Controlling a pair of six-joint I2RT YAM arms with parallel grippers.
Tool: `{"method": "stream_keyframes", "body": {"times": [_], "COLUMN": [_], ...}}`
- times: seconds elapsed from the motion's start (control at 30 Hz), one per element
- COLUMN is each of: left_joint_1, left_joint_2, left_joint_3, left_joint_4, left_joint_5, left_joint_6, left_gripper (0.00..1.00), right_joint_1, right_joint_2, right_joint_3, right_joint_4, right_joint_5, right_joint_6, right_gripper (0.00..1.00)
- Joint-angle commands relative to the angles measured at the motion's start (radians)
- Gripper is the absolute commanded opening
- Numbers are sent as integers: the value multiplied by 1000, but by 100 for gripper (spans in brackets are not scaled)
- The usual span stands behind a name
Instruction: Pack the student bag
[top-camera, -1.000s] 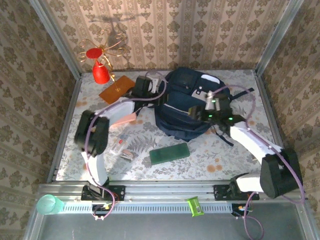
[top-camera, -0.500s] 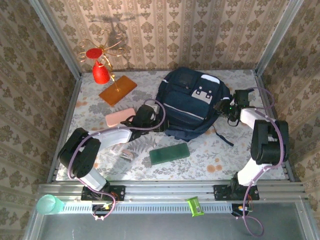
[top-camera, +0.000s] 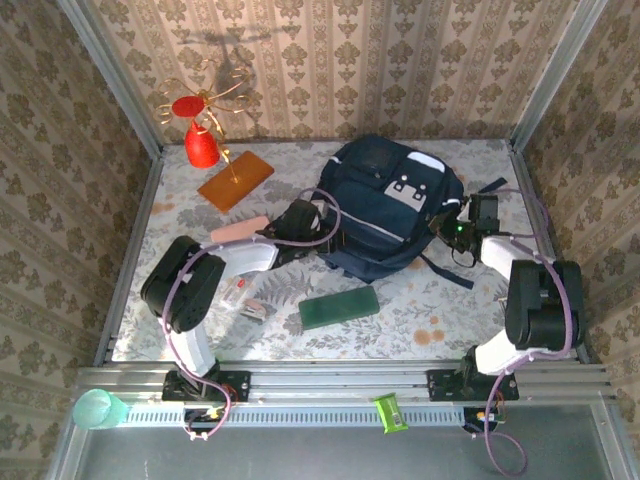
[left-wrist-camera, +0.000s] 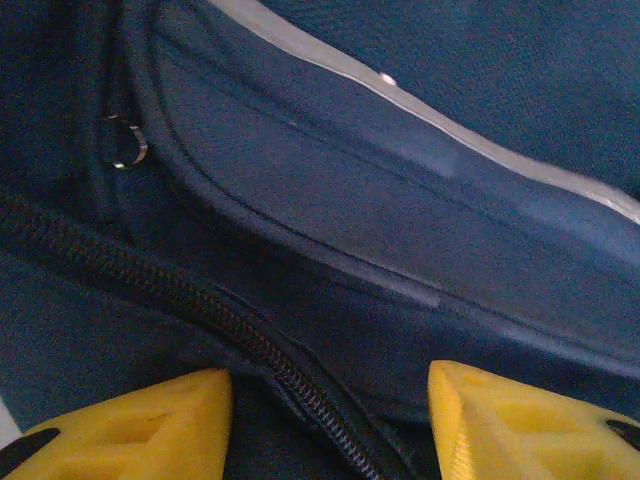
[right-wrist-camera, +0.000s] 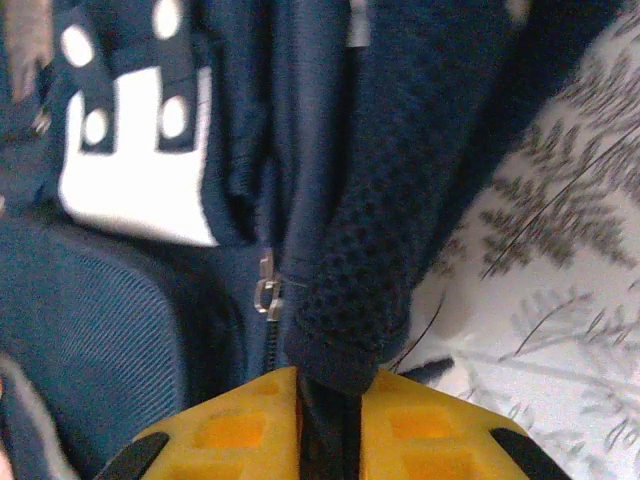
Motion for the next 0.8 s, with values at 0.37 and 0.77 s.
{"method": "stream_keyframes", "body": {"times": [0.37,0.77], "left_joint_1": [180,215], "left_joint_2": [283,28], "left_joint_3": [480,318], "left_joint_4": [-196,-158], "left_joint_5": [46,-147], "left_joint_6": [175,251], "left_gripper": [56,63], "right_joint_1": [428,232], "right_joint_2": [-112,-473], "right_joint_3": [-20,-22], "right_joint_4": [63,-442], "right_joint_5": [75,242], "right_joint_6": [108,-182], "right_gripper": [41,65]}}
